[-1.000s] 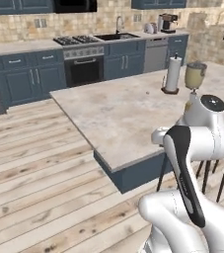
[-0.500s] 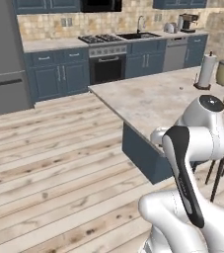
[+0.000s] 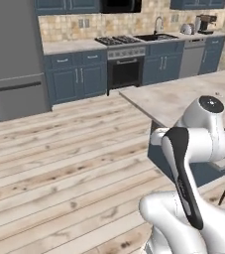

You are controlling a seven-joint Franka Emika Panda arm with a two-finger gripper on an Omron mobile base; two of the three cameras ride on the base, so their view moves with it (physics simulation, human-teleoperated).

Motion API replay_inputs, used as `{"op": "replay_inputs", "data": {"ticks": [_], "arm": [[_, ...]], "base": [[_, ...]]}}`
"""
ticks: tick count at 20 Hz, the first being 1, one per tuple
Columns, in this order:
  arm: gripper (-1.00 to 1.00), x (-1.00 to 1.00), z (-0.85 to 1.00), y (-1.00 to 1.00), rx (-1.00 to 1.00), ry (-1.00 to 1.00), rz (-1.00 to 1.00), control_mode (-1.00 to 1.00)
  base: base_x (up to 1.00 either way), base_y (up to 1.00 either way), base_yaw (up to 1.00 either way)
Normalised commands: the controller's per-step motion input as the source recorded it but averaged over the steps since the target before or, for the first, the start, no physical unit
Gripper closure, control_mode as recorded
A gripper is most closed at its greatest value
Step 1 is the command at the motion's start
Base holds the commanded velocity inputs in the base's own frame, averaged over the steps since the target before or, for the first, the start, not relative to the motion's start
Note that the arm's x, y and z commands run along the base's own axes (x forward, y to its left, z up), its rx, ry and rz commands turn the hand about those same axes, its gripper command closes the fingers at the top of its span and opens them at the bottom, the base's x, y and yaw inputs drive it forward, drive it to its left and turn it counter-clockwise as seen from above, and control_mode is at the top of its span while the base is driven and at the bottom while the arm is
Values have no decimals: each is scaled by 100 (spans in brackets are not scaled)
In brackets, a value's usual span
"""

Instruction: Move the oil and vinegar bottle and shaker from the cabinet to the dining counter.

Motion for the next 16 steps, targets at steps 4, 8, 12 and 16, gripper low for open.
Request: {"op": "replay_inputs", "data": {"ticks": [4,8,12,16], "arm": [[-100,0,0,0,0,0,0,100],[-100,0,0,0,0,0,0,100],[-100,0,0,0,0,0,0,100],[-100,0,0,0,0,0,0,100]], "base": [[75,51,8],[80,43,9],[81,40,11],[80,40,11]]}}
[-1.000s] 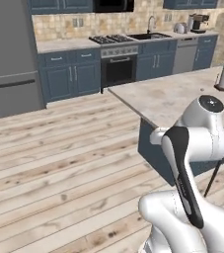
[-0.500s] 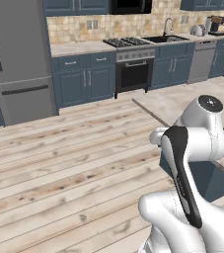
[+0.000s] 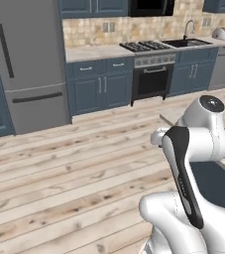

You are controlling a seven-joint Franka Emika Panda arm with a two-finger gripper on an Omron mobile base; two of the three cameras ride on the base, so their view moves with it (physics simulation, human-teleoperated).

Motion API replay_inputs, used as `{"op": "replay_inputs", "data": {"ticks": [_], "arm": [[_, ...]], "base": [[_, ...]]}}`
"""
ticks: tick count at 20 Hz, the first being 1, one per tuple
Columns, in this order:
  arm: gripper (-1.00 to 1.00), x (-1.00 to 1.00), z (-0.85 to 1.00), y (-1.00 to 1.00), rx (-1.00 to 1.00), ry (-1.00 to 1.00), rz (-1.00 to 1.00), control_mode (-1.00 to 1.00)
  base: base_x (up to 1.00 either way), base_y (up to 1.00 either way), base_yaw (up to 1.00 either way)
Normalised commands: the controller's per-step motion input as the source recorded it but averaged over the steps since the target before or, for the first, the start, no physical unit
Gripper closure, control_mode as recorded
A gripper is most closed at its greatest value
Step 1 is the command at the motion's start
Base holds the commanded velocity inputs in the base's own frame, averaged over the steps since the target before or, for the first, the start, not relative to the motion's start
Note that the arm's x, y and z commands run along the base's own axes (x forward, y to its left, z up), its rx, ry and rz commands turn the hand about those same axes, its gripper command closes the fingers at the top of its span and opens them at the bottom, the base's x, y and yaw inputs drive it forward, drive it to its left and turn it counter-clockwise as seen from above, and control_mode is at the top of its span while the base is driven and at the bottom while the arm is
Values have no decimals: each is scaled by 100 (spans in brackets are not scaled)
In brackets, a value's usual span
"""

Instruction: Move the oil and vinegar bottle and shaker from the cabinet to the dining counter.

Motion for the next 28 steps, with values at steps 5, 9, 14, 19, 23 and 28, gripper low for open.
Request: {"op": "replay_inputs", "data": {"ticks": [5,9,14,19,23,28], "arm": [[-100,0,0,0,0,0,0,100],[-100,0,0,0,0,0,0,100],[-100,0,0,0,0,0,0,100],[-100,0,0,0,0,0,0,100],[-100,0,0,0,0,0,0,100],[-100,0,0,0,0,0,0,100]], "base": [[83,50,4],[77,66,0],[67,71,4],[55,67,15],[50,63,21],[52,27,47]]}}
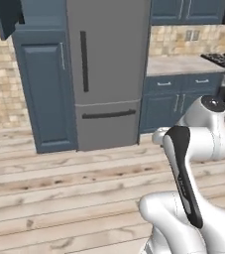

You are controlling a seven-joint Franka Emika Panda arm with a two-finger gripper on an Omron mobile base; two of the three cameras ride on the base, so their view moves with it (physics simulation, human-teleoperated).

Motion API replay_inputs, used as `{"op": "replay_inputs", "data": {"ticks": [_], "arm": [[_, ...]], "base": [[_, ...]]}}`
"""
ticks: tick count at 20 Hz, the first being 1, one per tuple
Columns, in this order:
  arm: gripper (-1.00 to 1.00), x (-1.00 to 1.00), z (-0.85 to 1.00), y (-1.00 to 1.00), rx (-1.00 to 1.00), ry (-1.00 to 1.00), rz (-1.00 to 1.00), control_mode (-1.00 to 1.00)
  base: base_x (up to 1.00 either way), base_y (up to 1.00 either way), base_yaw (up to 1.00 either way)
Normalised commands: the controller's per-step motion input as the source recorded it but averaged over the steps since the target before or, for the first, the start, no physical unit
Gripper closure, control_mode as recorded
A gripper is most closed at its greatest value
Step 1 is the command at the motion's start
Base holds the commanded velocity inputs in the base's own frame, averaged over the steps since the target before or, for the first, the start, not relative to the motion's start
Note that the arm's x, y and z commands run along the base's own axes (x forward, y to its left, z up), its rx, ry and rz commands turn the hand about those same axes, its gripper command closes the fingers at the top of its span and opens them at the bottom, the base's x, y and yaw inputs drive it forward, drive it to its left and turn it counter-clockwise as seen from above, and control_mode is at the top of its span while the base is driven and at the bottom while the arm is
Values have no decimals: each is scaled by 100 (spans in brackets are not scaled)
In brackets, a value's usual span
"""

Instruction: Move the oil and vinegar bottle and shaker from the cabinet to the dining counter.

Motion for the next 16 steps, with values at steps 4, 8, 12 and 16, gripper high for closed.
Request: {"op": "replay_inputs", "data": {"ticks": [4,8,12,16], "arm": [[-100,0,0,0,0,0,0,100],[-100,0,0,0,0,0,0,100],[-100,0,0,0,0,0,0,100],[-100,0,0,0,0,0,0,100]], "base": [[67,0,54],[72,9,42],[74,3,20],[72,21,2]]}}
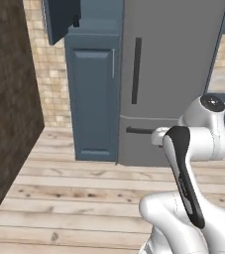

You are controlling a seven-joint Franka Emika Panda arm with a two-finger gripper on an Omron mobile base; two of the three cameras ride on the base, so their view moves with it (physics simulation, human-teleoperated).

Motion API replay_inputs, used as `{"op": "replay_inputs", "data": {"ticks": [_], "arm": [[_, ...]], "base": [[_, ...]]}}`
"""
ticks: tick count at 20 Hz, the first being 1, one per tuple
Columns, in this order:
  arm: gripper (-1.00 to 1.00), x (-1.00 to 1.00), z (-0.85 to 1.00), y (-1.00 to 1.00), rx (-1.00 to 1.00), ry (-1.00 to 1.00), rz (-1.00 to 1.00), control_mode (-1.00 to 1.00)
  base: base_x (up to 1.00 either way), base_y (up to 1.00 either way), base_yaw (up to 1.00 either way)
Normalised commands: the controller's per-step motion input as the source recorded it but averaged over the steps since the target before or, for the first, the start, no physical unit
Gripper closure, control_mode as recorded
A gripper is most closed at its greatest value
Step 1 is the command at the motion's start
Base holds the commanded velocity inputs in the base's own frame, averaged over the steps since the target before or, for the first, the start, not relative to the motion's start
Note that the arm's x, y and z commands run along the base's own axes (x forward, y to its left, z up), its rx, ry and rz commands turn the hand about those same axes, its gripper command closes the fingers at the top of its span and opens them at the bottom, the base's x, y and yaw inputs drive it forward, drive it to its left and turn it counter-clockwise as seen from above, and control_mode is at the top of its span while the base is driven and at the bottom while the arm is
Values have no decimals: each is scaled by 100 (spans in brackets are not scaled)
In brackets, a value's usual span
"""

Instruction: Move the oil and vinegar bottle and shaker from the cabinet to the dining counter.

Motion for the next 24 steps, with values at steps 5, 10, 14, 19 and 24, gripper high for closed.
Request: {"op": "replay_inputs", "data": {"ticks": [5,10,14,19,24], "arm": [[-100,0,0,0,0,0,0,100],[-100,0,0,0,0,0,0,100],[-100,0,0,0,0,0,0,100],[-100,0,0,0,0,0,0,100],[-100,0,0,0,0,0,0,100]], "base": [[63,29,0],[52,46,0],[59,37,0],[65,4,0],[54,0,-2]]}}
